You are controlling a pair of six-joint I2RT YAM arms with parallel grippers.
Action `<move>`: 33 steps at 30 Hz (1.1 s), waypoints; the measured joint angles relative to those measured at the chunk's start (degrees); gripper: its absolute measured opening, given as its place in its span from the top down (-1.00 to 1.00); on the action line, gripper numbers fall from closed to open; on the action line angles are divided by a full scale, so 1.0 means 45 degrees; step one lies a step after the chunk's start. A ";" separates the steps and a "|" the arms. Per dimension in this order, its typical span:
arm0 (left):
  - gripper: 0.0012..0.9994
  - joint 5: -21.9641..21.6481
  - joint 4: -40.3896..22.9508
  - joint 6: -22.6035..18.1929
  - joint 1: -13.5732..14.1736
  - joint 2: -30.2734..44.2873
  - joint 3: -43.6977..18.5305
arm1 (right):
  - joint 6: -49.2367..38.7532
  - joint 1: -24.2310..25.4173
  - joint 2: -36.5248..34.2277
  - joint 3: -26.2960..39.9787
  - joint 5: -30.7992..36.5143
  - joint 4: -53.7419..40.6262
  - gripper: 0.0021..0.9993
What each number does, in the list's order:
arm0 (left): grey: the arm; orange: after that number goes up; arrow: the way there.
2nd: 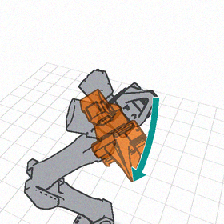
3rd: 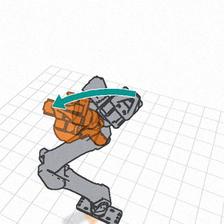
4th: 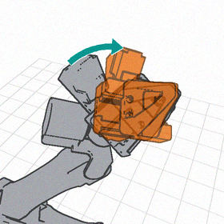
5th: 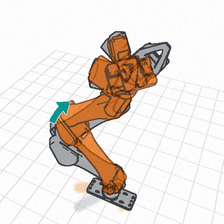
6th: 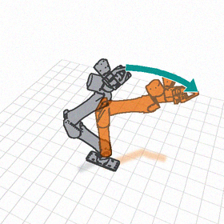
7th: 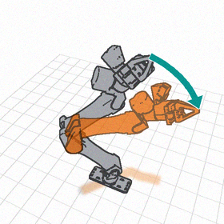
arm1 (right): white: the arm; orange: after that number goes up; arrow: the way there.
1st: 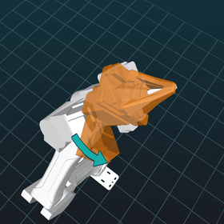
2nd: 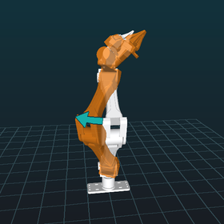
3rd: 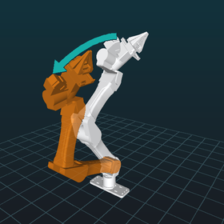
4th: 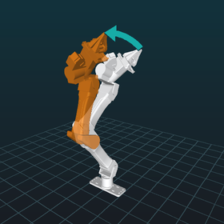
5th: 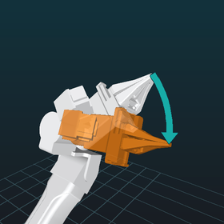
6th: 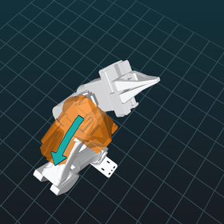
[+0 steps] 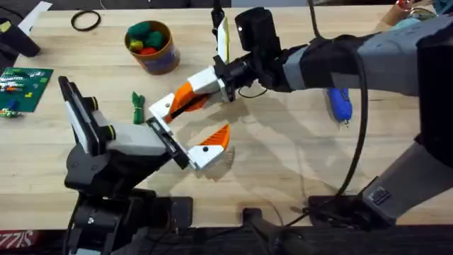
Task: Pick up the gripper from the table and insert it into the empty holder that is missing its gripper. Then pick up a screw, insert it into the mounting hole, and use the screwdriver to tighten it. Finally, clean up the table by picking up the vegetable and placing it into the bucket.
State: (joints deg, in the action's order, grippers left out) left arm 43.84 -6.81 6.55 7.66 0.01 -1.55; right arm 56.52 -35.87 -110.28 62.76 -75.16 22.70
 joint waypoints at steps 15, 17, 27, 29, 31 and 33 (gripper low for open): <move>-0.97 0.4390 -0.0185 -0.0226 0.0665 0.0001 0.0074 | 0.0066 -0.1310 -0.0146 -0.0010 0.0214 0.0077 -0.99; -0.97 0.4498 -0.0189 -0.0247 0.0665 0.0000 0.0080 | 0.0066 -0.1117 -0.0146 -0.0010 0.0209 0.0077 -0.99; -0.97 0.3463 0.0099 -0.0273 0.0665 -0.0004 0.0143 | 0.0061 0.0234 -0.0118 -0.0010 0.0213 -0.0023 -1.00; -0.97 0.2936 0.0185 -0.0274 0.0665 -0.0003 0.0147 | 0.0051 0.0501 -0.0021 -0.0027 0.0214 -0.0131 -1.00; -0.97 0.2426 0.0253 -0.0274 0.0665 -0.0004 0.0152 | -0.0156 0.0764 0.0203 -0.0054 0.0233 -0.0701 -1.00; -0.97 0.1542 0.0361 -0.0279 0.0665 -0.0003 0.0152 | -0.1259 0.1202 0.0771 -0.0140 0.0369 -0.3312 -0.99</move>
State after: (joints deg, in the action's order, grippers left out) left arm 50.78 -5.18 5.30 10.66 -0.01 -0.86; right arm 50.86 -30.46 -106.81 62.13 -73.49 7.80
